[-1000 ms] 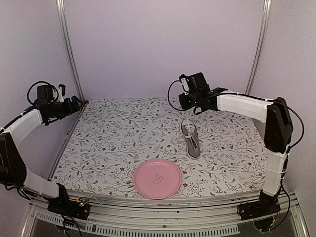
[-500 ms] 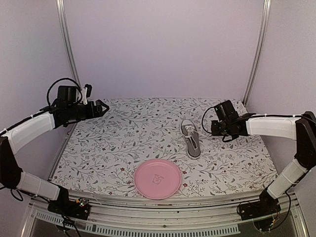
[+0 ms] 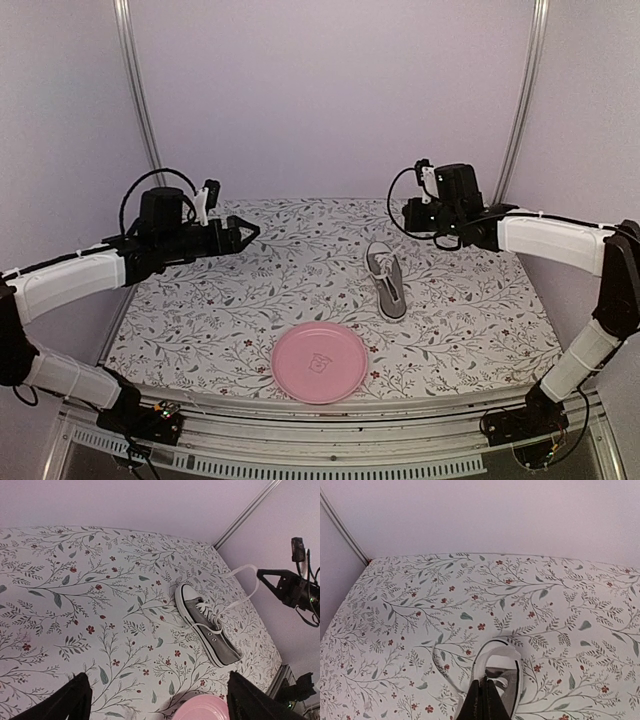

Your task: Tie the shoes

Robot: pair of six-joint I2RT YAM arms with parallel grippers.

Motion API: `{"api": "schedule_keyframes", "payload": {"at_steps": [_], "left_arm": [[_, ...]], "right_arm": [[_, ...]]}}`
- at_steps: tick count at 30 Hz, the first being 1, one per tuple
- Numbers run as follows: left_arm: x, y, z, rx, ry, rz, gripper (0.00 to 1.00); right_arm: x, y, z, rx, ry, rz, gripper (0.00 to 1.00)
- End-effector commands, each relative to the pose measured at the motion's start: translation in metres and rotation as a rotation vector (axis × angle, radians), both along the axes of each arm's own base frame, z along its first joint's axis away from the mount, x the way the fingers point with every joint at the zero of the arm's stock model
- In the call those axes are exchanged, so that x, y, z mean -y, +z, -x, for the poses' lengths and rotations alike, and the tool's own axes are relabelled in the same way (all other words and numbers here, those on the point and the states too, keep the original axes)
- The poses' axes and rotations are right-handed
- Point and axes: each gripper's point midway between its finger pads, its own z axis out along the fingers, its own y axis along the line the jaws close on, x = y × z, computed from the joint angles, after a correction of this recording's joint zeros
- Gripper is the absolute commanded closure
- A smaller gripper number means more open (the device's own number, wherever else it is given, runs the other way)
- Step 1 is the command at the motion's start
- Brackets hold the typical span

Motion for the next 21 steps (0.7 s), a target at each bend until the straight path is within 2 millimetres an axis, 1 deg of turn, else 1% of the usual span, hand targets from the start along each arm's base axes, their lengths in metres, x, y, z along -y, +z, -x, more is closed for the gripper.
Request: {"api": "schedule_keyframes", "payload": {"at_steps": [1, 3, 4, 5, 6, 8, 9, 10, 11, 12, 13, 15, 17, 20, 21], "left_arm": [[0.009, 0.001, -0.002, 0.011, 0.015, 0.066, 0.07], [0.008, -0.002, -0.001, 0.001, 0.026, 0.067, 0.07], [0.006, -0.004, 0.000, -0.003, 0.036, 0.064, 0.07], [0.004, -0.006, 0.001, -0.009, 0.045, 0.060, 0.07], [0.002, -0.008, 0.002, -0.017, 0.053, 0.055, 0.07], [-0.002, -0.012, 0.004, -0.033, 0.066, 0.044, 0.06], [-0.004, -0.014, 0.005, -0.040, 0.076, 0.039, 0.06], [-0.007, -0.019, 0.007, -0.052, 0.087, 0.033, 0.06], [-0.009, -0.022, 0.009, -0.064, 0.096, 0.032, 0.06], [-0.010, -0.025, 0.010, -0.067, 0.102, 0.031, 0.06], [-0.012, -0.027, 0.011, -0.072, 0.107, 0.032, 0.06], [-0.013, -0.031, 0.014, -0.085, 0.115, 0.034, 0.06], [-0.014, -0.034, 0.016, -0.095, 0.115, 0.033, 0.06], [-0.016, -0.037, 0.018, -0.107, 0.121, 0.028, 0.06], [-0.018, -0.037, 0.019, -0.109, 0.125, 0.027, 0.06]], "right_arm": [[-0.061, 0.005, -0.018, 0.040, 0.197, -0.024, 0.98], [-0.082, -0.006, -0.025, 0.024, 0.248, 0.009, 0.98], [-0.090, -0.015, -0.029, 0.004, 0.269, 0.025, 0.98], [-0.097, -0.021, -0.034, -0.011, 0.290, 0.042, 0.94], [-0.101, -0.029, -0.036, -0.034, 0.307, 0.061, 0.80], [-0.108, -0.039, -0.040, -0.062, 0.334, 0.098, 0.43], [-0.111, -0.044, -0.040, -0.069, 0.345, 0.120, 0.32], [-0.114, -0.048, -0.039, -0.073, 0.354, 0.143, 0.24], [-0.117, -0.053, -0.037, -0.082, 0.368, 0.154, 0.21], [-0.123, -0.058, -0.033, -0.094, 0.396, 0.160, 0.20], [-0.128, -0.063, -0.028, -0.107, 0.428, 0.159, 0.22], [-0.140, -0.077, -0.017, -0.144, 0.495, 0.160, 0.29], [-0.149, -0.093, -0.012, -0.174, 0.555, 0.186, 0.40], [-0.155, -0.115, -0.014, -0.229, 0.581, 0.214, 0.59], [-0.158, -0.119, -0.015, -0.238, 0.593, 0.221, 0.62]]}}
